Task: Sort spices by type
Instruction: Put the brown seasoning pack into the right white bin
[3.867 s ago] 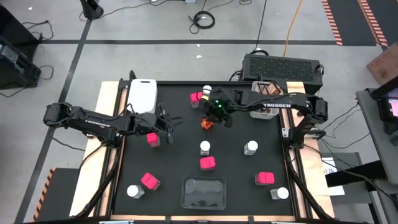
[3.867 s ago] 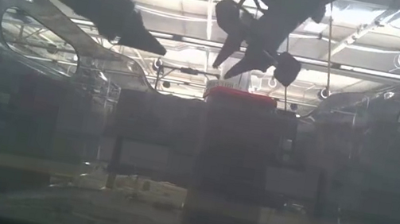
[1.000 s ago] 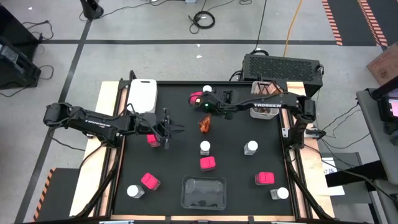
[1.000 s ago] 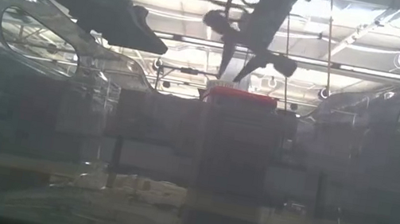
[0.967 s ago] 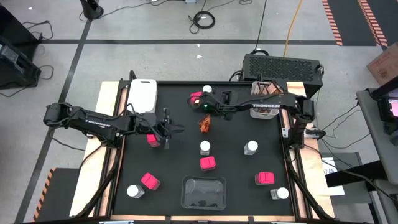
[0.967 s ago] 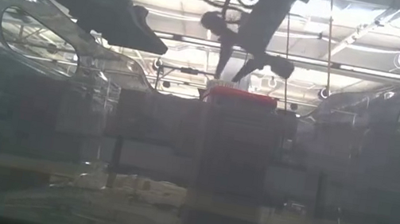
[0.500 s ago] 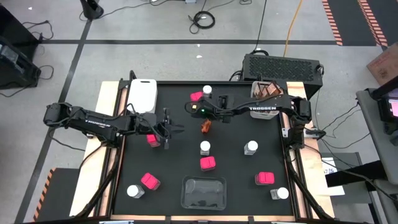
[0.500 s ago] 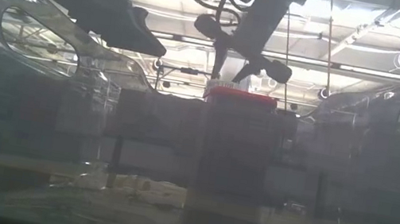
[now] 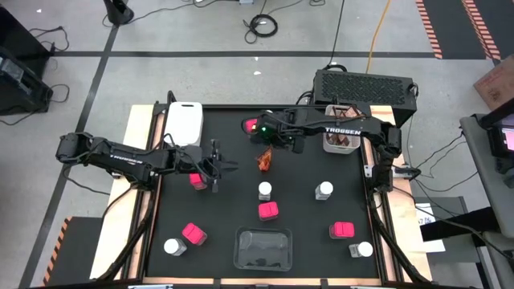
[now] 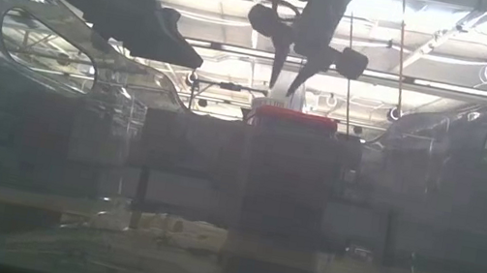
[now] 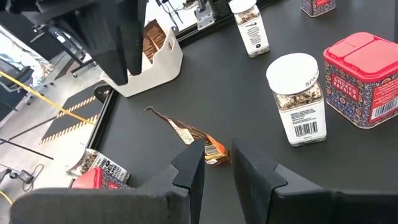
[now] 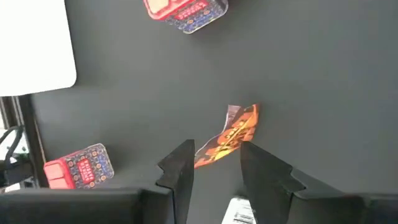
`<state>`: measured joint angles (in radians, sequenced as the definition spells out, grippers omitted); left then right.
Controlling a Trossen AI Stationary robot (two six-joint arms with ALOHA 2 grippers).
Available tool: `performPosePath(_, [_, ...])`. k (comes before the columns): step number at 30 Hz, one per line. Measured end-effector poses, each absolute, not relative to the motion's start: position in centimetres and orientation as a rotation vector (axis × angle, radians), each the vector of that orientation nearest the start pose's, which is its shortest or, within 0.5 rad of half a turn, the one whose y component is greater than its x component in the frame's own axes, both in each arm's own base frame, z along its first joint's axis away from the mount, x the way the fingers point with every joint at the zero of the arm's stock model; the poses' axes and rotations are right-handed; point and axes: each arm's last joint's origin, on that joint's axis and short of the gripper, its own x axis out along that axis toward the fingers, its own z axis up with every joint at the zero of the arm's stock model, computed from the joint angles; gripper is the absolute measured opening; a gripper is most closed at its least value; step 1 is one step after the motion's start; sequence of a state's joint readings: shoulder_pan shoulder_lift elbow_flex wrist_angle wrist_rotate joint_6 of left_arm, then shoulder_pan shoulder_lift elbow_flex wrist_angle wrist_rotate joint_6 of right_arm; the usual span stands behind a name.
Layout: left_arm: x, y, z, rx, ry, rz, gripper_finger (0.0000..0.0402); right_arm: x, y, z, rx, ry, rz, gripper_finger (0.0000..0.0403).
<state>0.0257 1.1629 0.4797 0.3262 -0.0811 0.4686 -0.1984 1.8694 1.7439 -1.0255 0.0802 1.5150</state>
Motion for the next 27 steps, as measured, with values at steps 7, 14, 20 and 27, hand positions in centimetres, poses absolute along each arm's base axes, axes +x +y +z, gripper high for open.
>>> performPosePath(7, [23.3, 0.8, 20.3, 0.473, 0.383, 0.018, 0.0084, 38.3, -8.1, 29.9, 1.356, 0.699, -1.024, 0.0125])
performPosePath(14, [23.3, 0.8, 20.2, 0.475, 0.397, 0.015, 0.0084, 39.1, -8.8, 30.4, 1.258, 0.628, -0.933, 0.0125])
performPosePath(20, [23.3, 0.8, 20.2, 0.475, 0.397, 0.015, 0.0084, 38.7, -8.3, 30.1, 1.442, 0.604, -1.047, 0.0125])
performPosePath(27, [23.3, 0.8, 20.2, 0.476, 0.393, 0.015, 0.0084, 39.3, -6.9, 28.9, 1.556, 0.611, -1.123, 0.0125])
